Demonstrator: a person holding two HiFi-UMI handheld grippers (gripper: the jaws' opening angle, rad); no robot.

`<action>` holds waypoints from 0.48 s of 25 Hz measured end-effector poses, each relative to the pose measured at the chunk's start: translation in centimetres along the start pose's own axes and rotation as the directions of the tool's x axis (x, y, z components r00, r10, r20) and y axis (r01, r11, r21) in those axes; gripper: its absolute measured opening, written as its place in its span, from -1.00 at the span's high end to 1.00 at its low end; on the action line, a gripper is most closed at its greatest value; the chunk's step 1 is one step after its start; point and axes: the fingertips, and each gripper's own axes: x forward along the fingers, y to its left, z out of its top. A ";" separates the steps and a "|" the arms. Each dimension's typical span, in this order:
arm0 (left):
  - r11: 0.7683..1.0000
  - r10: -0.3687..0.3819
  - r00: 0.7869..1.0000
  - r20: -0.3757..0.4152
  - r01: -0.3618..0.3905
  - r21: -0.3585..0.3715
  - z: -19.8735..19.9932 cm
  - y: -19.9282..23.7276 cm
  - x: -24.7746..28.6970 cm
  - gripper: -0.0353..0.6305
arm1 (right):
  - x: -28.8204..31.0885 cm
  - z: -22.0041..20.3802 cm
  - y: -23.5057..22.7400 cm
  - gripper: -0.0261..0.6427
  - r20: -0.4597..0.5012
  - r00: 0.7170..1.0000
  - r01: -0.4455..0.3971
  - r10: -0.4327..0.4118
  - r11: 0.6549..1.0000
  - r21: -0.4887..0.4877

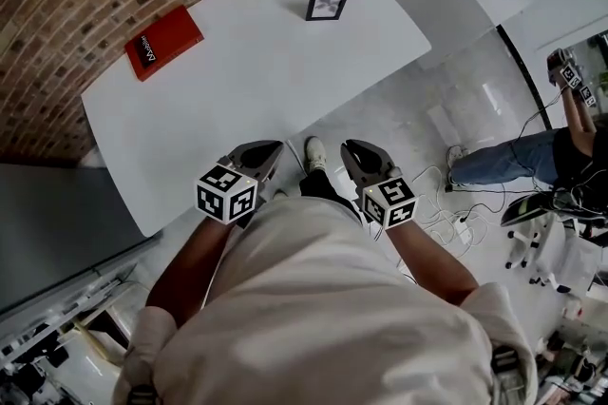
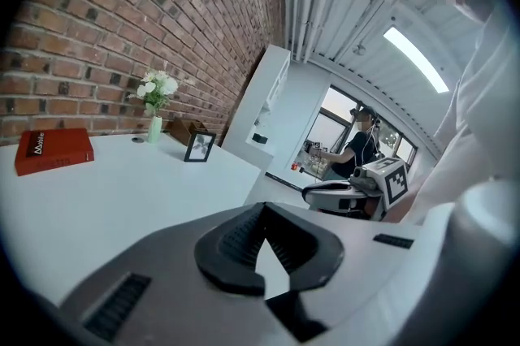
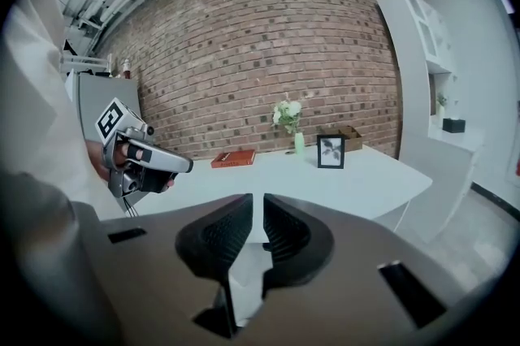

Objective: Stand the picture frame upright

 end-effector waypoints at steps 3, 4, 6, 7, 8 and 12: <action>1.000 0.009 1.000 0.000 -0.009 0.003 -0.3 0.1 -0.5 0.91 | -0.1 0.0 0.5 0.79 0.002 1.000 -0.001 0.001 1.000 -0.007; 1.000 0.011 1.000 -0.002 -0.011 0.004 -0.4 0.2 -0.6 0.91 | -0.1 0.0 0.7 0.79 0.002 1.000 -0.003 0.003 1.000 -0.009; 1.000 0.018 1.000 -0.010 -0.018 0.005 -0.8 0.3 -0.8 0.91 | 0.0 -0.1 1.0 0.79 0.002 1.000 -0.007 0.007 1.000 -0.011; 1.000 0.021 1.000 -0.014 -0.021 0.005 -1.0 0.3 -0.9 0.91 | 0.0 -0.1 1.2 0.80 0.002 1.000 -0.009 0.009 1.000 -0.013; 1.000 0.023 1.000 -0.018 -0.023 0.005 -1.2 0.4 -0.9 0.91 | 0.1 -0.2 1.4 0.81 0.002 1.000 -0.011 0.011 1.000 -0.016; 0.999 0.027 0.999 -0.029 -0.027 0.020 -1.6 0.4 -1.2 0.91 | 0.2 -0.3 2.0 0.84 -0.001 1.000 -0.020 0.020 0.999 -0.027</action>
